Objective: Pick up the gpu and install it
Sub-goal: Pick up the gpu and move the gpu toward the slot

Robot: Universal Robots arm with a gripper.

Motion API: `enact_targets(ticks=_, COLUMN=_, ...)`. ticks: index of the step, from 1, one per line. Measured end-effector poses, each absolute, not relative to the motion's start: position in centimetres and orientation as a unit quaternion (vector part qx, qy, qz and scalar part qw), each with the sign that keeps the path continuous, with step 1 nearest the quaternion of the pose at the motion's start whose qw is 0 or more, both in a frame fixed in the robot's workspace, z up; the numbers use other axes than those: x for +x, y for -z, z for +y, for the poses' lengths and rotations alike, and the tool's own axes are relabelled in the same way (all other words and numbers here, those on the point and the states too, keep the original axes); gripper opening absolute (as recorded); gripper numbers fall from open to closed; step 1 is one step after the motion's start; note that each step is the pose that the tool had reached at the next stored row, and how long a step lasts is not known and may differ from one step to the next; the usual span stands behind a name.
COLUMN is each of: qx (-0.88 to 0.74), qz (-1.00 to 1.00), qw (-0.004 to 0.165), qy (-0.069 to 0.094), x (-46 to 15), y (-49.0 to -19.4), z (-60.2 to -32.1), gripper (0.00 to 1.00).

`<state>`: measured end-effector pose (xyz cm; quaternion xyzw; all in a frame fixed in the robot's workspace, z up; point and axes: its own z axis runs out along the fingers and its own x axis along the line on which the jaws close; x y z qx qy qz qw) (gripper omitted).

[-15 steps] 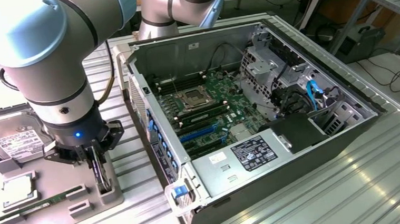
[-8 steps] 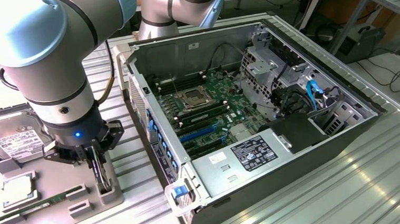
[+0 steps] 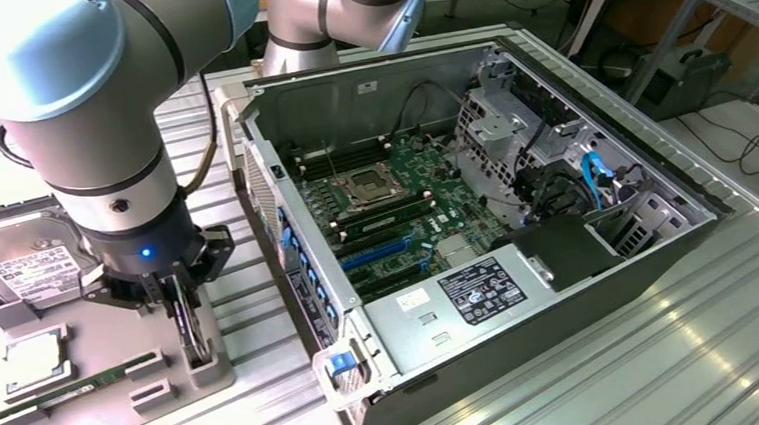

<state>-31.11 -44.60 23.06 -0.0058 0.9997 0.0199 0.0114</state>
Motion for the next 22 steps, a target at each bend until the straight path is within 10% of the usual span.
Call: enact_targets(ticks=22, qx=-0.006, qz=1.000, qw=0.011, qy=-0.020, x=-31.11, y=-23.93, z=-44.60, gripper=0.27)
